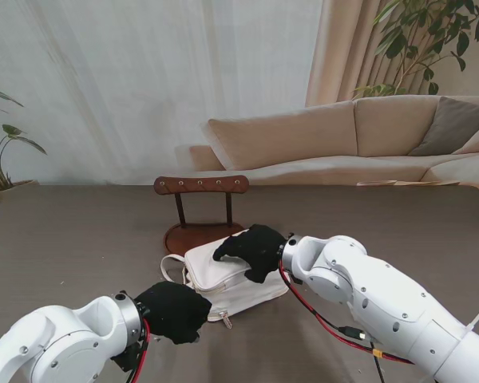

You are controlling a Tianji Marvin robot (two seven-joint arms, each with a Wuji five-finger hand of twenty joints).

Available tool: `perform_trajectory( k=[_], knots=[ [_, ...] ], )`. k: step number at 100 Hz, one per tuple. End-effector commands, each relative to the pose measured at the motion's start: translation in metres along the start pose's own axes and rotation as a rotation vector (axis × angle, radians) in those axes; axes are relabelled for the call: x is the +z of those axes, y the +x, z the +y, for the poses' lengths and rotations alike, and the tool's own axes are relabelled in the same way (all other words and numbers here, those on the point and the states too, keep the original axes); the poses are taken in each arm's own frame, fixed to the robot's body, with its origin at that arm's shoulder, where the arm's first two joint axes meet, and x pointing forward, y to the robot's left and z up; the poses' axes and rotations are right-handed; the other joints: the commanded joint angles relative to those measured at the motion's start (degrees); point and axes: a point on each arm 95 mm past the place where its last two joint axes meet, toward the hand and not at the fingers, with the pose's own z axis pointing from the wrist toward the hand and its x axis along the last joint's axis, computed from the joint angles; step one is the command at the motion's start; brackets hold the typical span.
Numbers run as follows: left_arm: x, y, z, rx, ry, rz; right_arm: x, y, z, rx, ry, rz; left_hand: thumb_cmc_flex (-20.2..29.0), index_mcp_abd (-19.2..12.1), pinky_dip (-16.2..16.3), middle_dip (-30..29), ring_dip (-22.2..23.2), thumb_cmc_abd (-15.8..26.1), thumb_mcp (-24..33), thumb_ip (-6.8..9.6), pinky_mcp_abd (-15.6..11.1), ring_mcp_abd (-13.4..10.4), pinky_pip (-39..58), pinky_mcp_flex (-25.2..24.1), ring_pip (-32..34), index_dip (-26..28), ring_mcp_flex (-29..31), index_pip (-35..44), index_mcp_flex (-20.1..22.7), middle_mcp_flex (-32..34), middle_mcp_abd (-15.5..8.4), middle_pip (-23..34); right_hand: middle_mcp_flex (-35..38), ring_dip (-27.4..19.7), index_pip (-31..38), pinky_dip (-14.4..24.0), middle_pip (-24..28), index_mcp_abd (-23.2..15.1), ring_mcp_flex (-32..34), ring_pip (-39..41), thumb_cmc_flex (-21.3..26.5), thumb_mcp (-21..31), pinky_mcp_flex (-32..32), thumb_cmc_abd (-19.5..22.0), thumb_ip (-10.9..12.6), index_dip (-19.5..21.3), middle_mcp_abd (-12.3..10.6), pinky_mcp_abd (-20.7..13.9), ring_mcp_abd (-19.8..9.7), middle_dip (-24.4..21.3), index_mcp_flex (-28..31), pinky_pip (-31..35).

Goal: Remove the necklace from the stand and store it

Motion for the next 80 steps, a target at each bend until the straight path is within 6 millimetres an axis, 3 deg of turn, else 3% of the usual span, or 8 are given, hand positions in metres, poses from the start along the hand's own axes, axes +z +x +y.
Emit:
perform_trajectory(
  k=[1,5,18,26,29,32,50,80],
  knots=[
    [-0.005,0.001,0.003,-0.006,-0.018,-0.019,-0.006,0.0,-0.045,0.018,0.128,-0.006,1.5,-1.9,-0.5,-0.2,0.3,0.9,-1.8,0.45,-0.4,-0.5,0.0,-2.1,-1.2,-1.3,-1.6,1.1,1.4,-1.3,0.5,-0.1,5.8,2.1,6.1,-1.6,4.5,0.6,4.7,5.4,0.1,4.1,-14.3,0.8,1.8,2.3,-0.2,-0.4,1.9,2.0,5.9,1.6],
    [-0.007,-0.001,0.004,-0.001,-0.018,-0.036,-0.006,0.0,-0.045,0.019,0.128,-0.005,0.5,-1.8,-0.5,-1.6,0.1,0.7,-2.7,0.87,-0.4,-0.2,-0.7,-2.8,-2.4,-2.5,-2.4,-0.8,0.7,-2.6,0.7,-0.3,5.5,2.0,6.0,-1.6,4.5,0.7,4.5,5.3,0.1,3.9,-14.5,0.1,1.7,2.2,0.0,-0.3,2.1,2.0,5.8,1.4],
    [-0.013,-0.004,0.005,0.03,-0.016,-0.085,-0.007,-0.001,-0.045,0.02,0.13,-0.004,-4.5,-0.5,-1.7,-15.7,-2.7,-0.4,-2.8,0.7,0.4,2.6,-6.6,-6.6,-10.2,-5.6,-5.4,-12.2,-0.6,-7.2,1.5,0.0,5.1,2.0,5.7,-1.7,4.5,0.7,4.1,5.3,-0.7,3.0,-14.7,-1.3,1.3,2.1,0.3,-0.2,2.3,2.0,5.4,1.2],
    [-0.016,-0.004,0.004,0.045,-0.018,-0.107,-0.007,-0.002,-0.045,0.022,0.13,-0.004,-9.0,1.3,-2.3,-16.7,-4.4,0.6,0.5,1.39,0.8,3.9,-8.5,-7.5,-13.2,-5.9,-5.7,-19.4,0.0,-7.8,1.6,-0.6,5.1,2.0,5.6,-1.7,4.6,0.6,4.2,5.3,-0.7,2.7,-14.7,-1.6,1.2,2.0,0.3,-0.2,2.2,2.0,5.3,1.1],
    [-0.017,-0.004,0.004,0.046,-0.02,-0.114,-0.007,-0.002,-0.045,0.023,0.13,-0.005,-11.2,2.3,-2.3,-17.0,-4.6,1.5,2.3,3.64,0.8,4.0,-8.7,-7.6,-13.5,-7.1,-5.6,-23.0,0.1,-8.2,1.8,-0.9,5.1,2.0,5.5,-1.7,4.6,0.7,4.1,5.3,-0.7,2.6,-14.8,-1.8,1.2,2.0,0.3,-0.2,2.2,2.0,5.3,1.1],
    [-0.018,-0.004,0.004,0.051,-0.021,-0.12,-0.007,-0.002,-0.044,0.024,0.13,-0.005,-12.0,2.7,-2.3,-17.3,-4.6,1.8,2.5,4.45,0.8,4.0,-8.9,-7.7,-13.6,-7.9,-5.8,-25.1,-0.1,-8.6,2.0,-1.2,5.0,2.0,5.5,-1.7,4.5,0.7,4.2,5.3,-0.7,2.4,-14.8,-2.2,1.2,2.0,0.3,-0.1,2.2,2.0,5.3,1.0],
    [-0.02,-0.004,0.002,0.083,-0.029,-0.14,-0.008,-0.004,-0.045,0.024,0.132,-0.003,-13.9,4.9,-2.2,-19.3,-4.7,1.6,0.1,4.15,0.6,3.7,-9.9,-8.6,-14.1,-15.8,-7.1,-39.1,-1.7,-11.0,2.8,-3.3,4.8,1.9,5.3,-1.7,4.5,1.0,3.9,5.2,-1.2,1.9,-15.0,-3.1,0.9,1.8,0.4,-0.2,2.2,2.0,4.7,0.8],
    [-0.022,-0.003,0.0,0.104,-0.058,-0.157,-0.008,-0.005,-0.047,0.038,0.133,0.01,-16.2,5.4,-2.2,-23.0,-7.2,3.2,-4.4,3.8,0.5,5.2,-11.9,-10.0,-18.6,-20.9,-8.8,-47.6,-4.5,-14.3,3.7,-7.2,3.9,1.9,4.6,-1.6,4.2,0.9,3.1,5.0,-2.7,-0.1,-15.5,-6.0,0.4,1.4,0.8,0.1,2.6,1.8,3.4,0.2]
  ],
)
